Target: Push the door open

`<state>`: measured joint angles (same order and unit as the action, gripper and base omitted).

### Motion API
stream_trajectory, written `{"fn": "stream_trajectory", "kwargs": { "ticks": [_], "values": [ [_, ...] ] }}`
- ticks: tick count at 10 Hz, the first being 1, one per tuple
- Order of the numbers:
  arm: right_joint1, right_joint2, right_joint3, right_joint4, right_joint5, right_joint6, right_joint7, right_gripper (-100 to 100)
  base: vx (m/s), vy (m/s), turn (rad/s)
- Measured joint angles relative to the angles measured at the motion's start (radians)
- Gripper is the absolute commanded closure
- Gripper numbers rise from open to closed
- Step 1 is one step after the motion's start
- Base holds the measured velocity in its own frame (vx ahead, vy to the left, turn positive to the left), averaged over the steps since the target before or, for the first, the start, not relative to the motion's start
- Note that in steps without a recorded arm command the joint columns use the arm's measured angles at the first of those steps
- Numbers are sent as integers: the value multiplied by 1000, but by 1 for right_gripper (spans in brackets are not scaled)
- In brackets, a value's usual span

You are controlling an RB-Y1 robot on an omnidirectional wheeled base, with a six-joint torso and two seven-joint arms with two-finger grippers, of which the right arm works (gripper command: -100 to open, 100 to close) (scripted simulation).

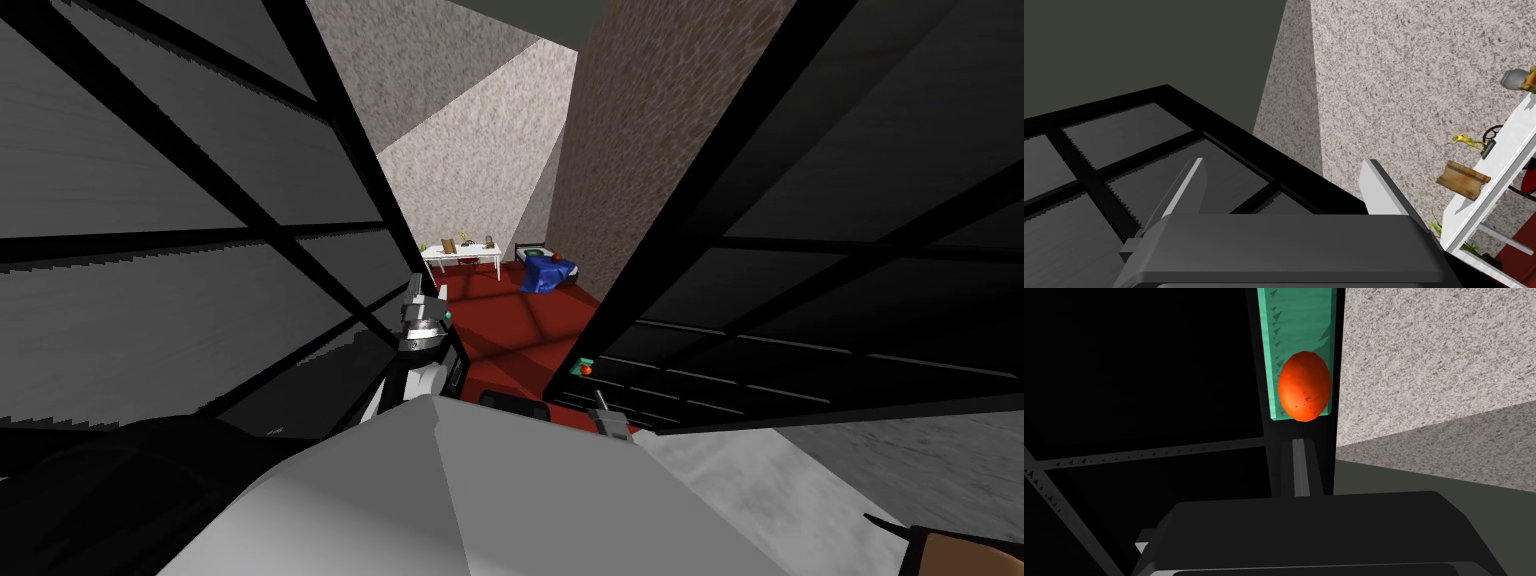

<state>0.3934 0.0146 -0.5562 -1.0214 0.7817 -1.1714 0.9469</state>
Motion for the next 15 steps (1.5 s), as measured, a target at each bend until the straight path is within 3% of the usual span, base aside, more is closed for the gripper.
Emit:
{"fn": "stream_trajectory", "kwargs": {
  "ticks": [1,3,5,7,8,10,12,15],
  "values": [
    [0,0,0,0,0,0,0,-100,-1,-36,-182],
    [15,-33,19,0,-3,-11,10,-100,-14,-51,-283],
    [46,-41,52,-17,-5,-24,19,-100,-7,-30,-338],
    [91,3,88,-67,-1,-25,17,-100,-5,42,-100],
    [93,6,90,-70,-1,-24,17,-100,85,-4,70],
    [85,-25,91,-75,0,-10,18,-100,184,-40,57],
    [68,-37,91,-64,-2,3,28,-100,214,-12,54],
    [50,4,94,-65,-3,27,36,-100,173,101,5]
  ]
}}
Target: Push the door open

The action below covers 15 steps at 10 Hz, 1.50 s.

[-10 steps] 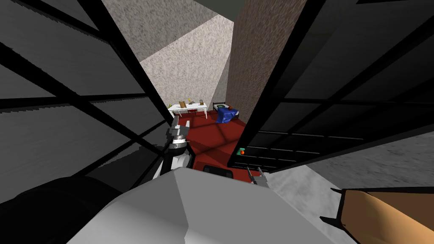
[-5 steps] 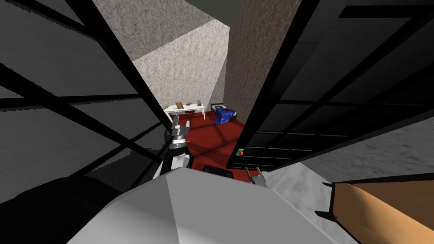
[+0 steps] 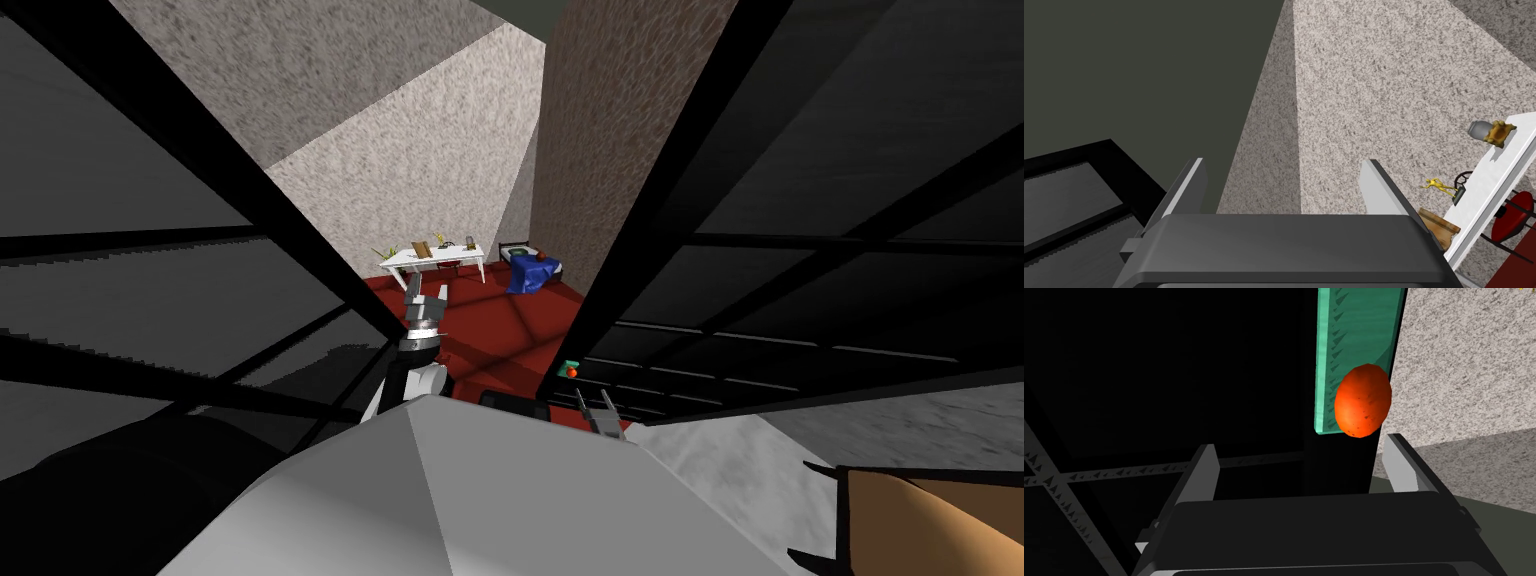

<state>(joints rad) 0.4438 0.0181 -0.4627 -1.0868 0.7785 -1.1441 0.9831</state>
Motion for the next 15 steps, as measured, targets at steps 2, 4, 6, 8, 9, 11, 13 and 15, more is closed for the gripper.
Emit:
{"fn": "stream_trajectory", "kwargs": {
  "ticks": [2,4,6,8,9,11,13,15],
  "values": [
    [-12,18,-1,12,-2,4,6,100,19,42,-4],
    [-11,17,-1,11,-1,4,5,100,-17,-34,5],
    [-10,16,-1,11,-1,4,5,100,-9,-16,0],
    [-10,16,-1,11,-1,4,5,-100,28,-29,-82],
    [3,3,17,16,-12,-5,18,-100,101,-94,-211],
    [42,-19,57,7,-32,-23,42,-100,79,-60,-172],
    [73,-38,96,15,-55,-46,70,-100,82,-25,-168],
    [106,-52,139,29,-82,-75,106,-100,78,-4,-225]
  ]
}}
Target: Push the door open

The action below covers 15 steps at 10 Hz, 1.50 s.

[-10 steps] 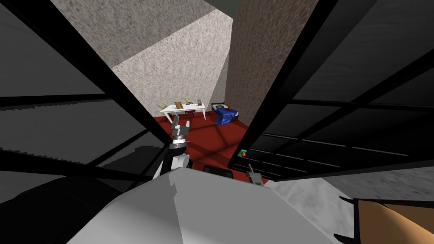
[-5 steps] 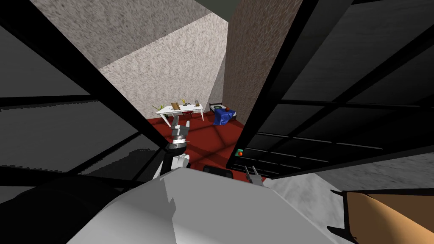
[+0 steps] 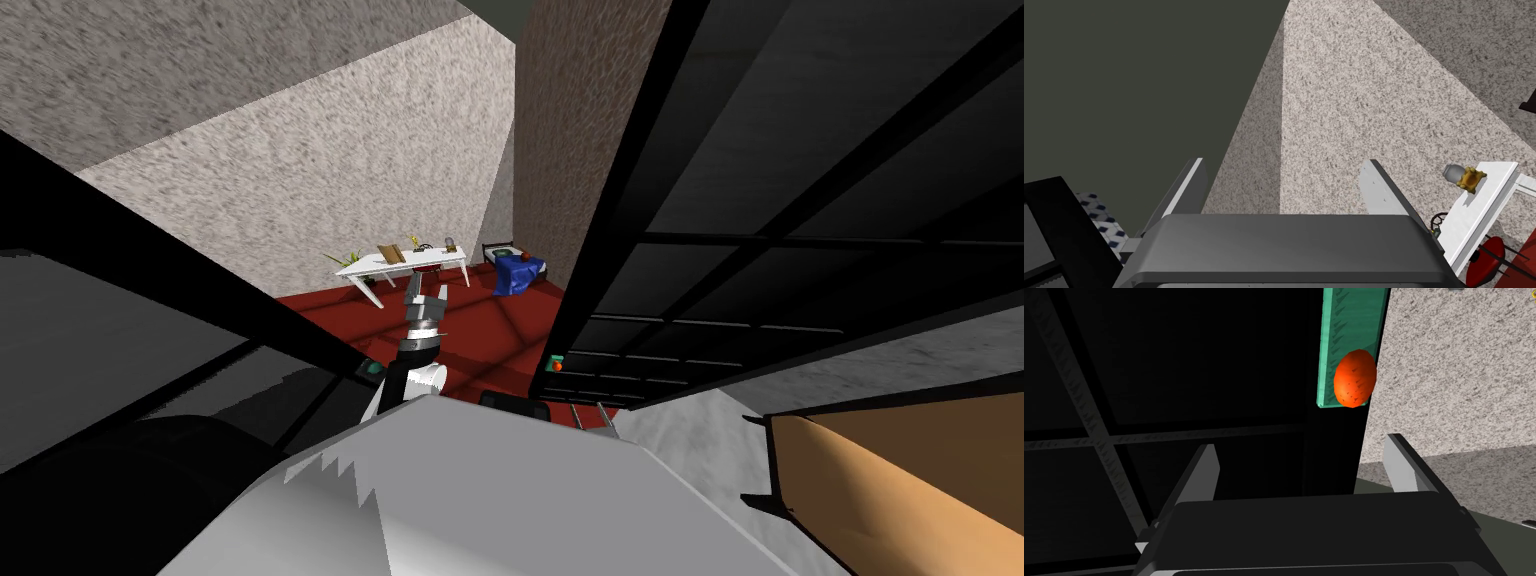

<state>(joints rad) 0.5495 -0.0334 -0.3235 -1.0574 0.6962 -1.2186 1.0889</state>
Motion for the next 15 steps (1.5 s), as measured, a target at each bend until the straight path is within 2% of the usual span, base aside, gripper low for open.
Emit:
{"fn": "stream_trajectory", "kwargs": {
  "ticks": [1,2,4,6,8,9,12,15],
  "values": [
    [17,-3,24,0,-12,-10,15,-100,76,11,-196],
    [50,-2,50,-20,-23,-17,24,-100,74,26,-174],
    [90,5,95,-9,-49,-48,63,-100,64,27,-191],
    [126,19,139,-25,-67,-56,85,-100,51,36,-198],
    [151,36,179,-13,-90,-74,116,-100,23,31,-86],
    [152,37,181,-12,-91,-77,119,-100,110,30,3],
    [147,4,178,-22,-96,-61,111,-100,193,47,36],
    [146,3,177,-44,-99,-39,101,-100,202,99,32]
  ]
}}
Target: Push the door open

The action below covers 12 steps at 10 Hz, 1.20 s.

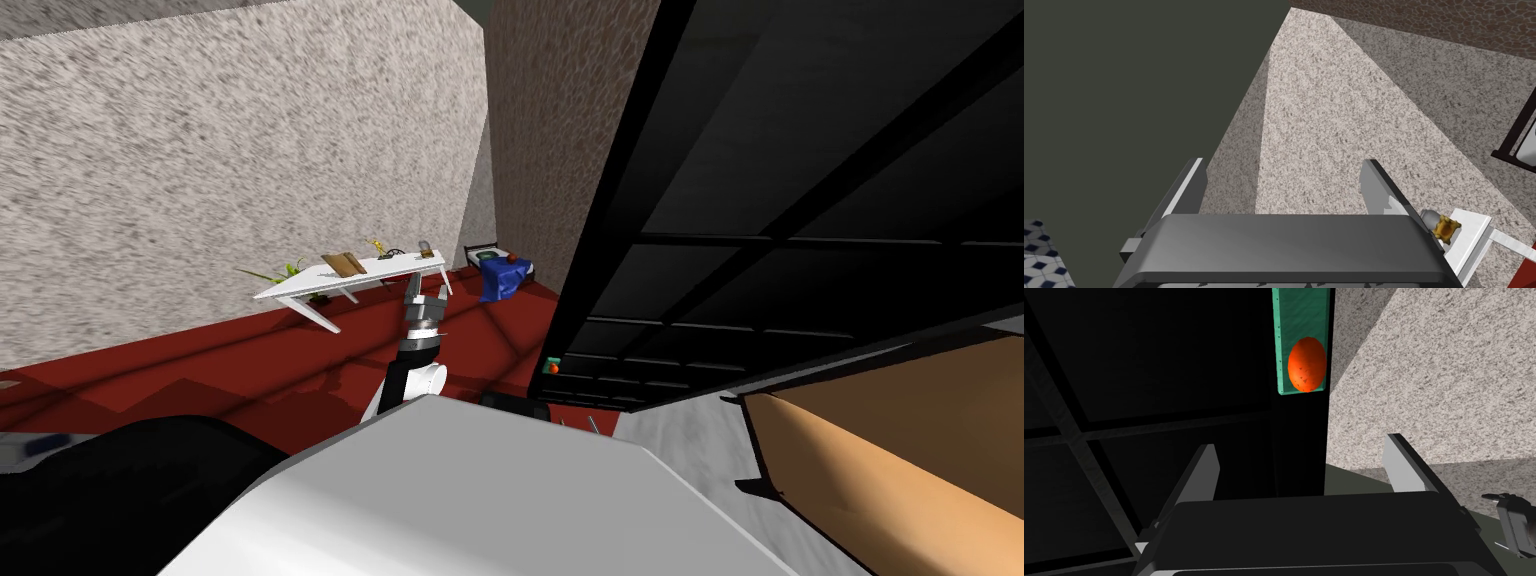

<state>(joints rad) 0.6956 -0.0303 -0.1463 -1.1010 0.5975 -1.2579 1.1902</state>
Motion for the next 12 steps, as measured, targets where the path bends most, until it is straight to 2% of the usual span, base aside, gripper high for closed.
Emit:
{"fn": "stream_trajectory", "kwargs": {
  "ticks": [2,3,8,9,11,12],
  "values": [
    [1,19,0,-18,-2,16,-8,-100,128,75,9],
    [1,20,0,-19,-2,18,-9,100,-10,-3,-4],
    [1,19,-1,-18,-2,16,-8,100,-17,-11,1],
    [1,19,-1,-18,-2,16,-8,-100,64,37,-236],
    [9,7,0,-4,-25,8,11,-100,147,107,-304],
    [14,11,1,1,-38,4,23,-100,161,122,-266]
  ]
}}
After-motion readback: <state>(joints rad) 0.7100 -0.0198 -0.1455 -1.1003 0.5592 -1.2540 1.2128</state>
